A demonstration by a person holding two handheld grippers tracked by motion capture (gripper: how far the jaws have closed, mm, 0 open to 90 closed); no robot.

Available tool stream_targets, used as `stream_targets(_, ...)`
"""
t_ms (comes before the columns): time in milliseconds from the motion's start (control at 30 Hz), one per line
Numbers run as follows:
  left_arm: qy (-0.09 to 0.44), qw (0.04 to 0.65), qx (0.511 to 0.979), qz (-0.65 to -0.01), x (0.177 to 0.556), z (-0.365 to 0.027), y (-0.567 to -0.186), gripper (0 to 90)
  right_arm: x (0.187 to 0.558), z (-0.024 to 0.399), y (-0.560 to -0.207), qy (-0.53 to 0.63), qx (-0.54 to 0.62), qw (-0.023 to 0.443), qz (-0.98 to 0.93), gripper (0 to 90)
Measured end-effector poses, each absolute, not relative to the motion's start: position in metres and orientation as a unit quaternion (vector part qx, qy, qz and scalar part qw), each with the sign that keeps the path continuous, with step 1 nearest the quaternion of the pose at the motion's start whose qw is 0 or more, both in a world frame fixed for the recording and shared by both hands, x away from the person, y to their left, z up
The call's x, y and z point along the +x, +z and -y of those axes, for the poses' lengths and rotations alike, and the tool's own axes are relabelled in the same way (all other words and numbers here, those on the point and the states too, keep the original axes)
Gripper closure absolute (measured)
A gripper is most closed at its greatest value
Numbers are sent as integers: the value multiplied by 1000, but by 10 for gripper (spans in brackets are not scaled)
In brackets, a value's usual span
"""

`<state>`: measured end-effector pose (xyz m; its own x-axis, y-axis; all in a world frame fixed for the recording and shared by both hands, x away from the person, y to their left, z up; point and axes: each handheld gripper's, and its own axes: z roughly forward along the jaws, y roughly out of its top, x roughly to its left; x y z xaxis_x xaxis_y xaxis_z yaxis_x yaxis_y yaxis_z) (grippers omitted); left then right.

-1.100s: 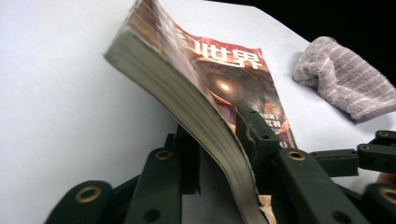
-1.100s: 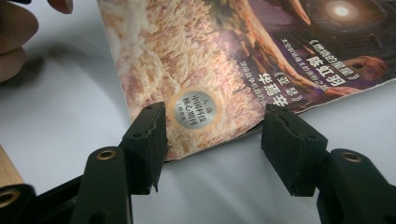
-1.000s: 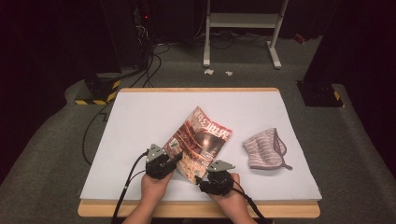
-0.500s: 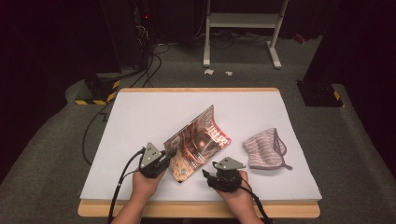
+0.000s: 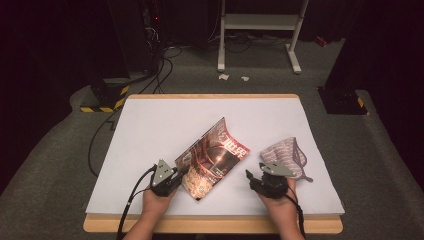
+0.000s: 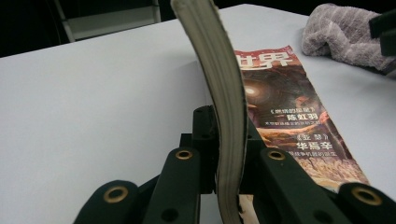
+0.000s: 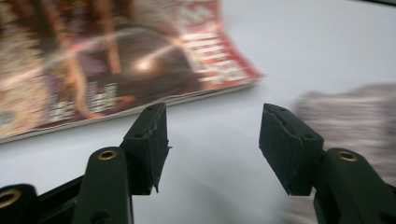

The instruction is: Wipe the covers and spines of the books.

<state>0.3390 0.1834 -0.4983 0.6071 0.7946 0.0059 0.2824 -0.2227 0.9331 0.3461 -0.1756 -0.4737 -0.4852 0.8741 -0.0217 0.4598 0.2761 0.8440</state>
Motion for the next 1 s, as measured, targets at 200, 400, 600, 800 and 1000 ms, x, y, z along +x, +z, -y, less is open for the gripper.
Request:
stream_targets(200, 243, 514, 735, -369, 340, -186, -499, 827, 363, 211, -460, 374, 477, 293, -740, 371)
stream_targets(400, 229, 522, 730, -378, 343, -189, -499, 822, 385, 241, -464, 332, 527, 294, -725, 350)
stream_targets(600, 226, 525, 727, -379, 343, -190, -499, 821, 398, 241, -480, 302, 539, 270, -738, 361)
stream_targets(800, 225, 528, 726, -379, 343, -190, -498, 821, 406, 238, -491, 281, 542, 258, -748, 383)
stream_targets(1000, 225, 529, 725, -379, 343, -191, -498, 821, 406, 236, -493, 271, 536, 258, -757, 493)
